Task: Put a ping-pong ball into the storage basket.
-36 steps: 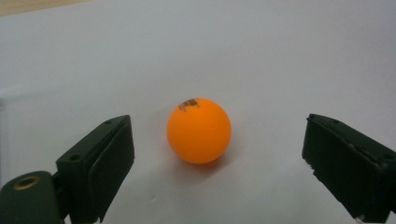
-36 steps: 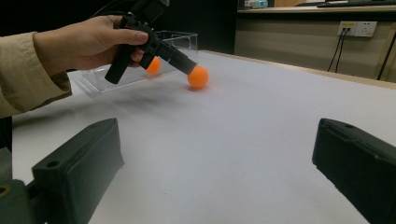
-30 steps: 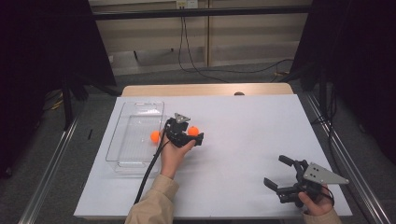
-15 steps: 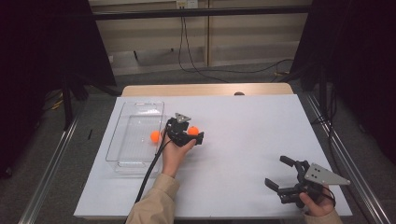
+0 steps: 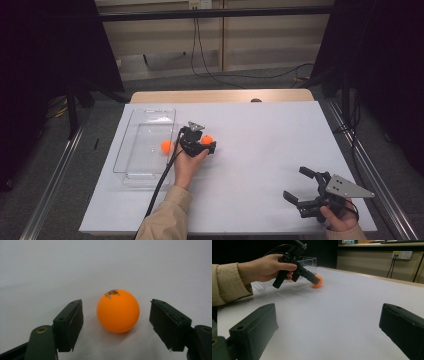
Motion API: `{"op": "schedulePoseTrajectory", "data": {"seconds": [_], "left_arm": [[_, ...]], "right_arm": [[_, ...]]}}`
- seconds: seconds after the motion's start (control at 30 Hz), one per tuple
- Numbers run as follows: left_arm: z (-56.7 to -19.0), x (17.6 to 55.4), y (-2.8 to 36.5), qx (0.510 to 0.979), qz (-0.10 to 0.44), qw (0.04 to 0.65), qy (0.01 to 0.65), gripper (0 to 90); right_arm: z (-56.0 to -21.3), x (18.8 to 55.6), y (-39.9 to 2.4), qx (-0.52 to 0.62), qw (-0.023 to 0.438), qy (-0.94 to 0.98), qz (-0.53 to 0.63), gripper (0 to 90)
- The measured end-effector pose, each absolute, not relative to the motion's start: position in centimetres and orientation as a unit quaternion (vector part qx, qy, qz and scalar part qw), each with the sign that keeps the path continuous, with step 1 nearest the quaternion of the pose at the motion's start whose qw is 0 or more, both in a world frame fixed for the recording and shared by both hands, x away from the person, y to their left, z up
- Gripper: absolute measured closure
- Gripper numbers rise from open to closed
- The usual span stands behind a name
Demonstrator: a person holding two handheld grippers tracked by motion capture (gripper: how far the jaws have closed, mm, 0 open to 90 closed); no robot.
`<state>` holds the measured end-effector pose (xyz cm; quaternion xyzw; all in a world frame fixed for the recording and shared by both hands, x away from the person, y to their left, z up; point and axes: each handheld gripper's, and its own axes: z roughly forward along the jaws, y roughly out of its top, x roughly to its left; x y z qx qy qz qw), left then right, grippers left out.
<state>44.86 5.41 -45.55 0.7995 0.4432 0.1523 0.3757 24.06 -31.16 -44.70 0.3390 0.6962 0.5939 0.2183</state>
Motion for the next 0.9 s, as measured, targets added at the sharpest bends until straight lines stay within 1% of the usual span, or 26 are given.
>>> {"op": "schedulePoseTrajectory", "data": {"seconds": [0.17,0.33,0.5,0.8,0.9], "left_arm": [[-45.71,45.04,5.26,0.800,0.152,0.378,0.441,33.7],[-45.95,45.24,5.16,0.802,0.150,0.374,0.442,36.5],[-46.10,45.31,5.14,0.807,0.153,0.368,0.436,43.0],[-46.22,45.32,5.05,0.807,0.147,0.371,0.435,49.9],[-46.20,45.32,5.08,0.808,0.145,0.371,0.434,50.6]], "right_arm": [[-44.73,24.08,-31.23,0.339,0.219,0.696,0.594,1.3],[-44.75,24.06,-31.27,0.341,0.219,0.696,0.593,1.3],[-44.74,24.00,-31.32,0.341,0.219,0.696,0.593,1.3],[-44.73,23.96,-31.38,0.341,0.220,0.696,0.593,1.4],[-44.72,23.94,-31.40,0.342,0.221,0.695,0.593,1.4]]}}
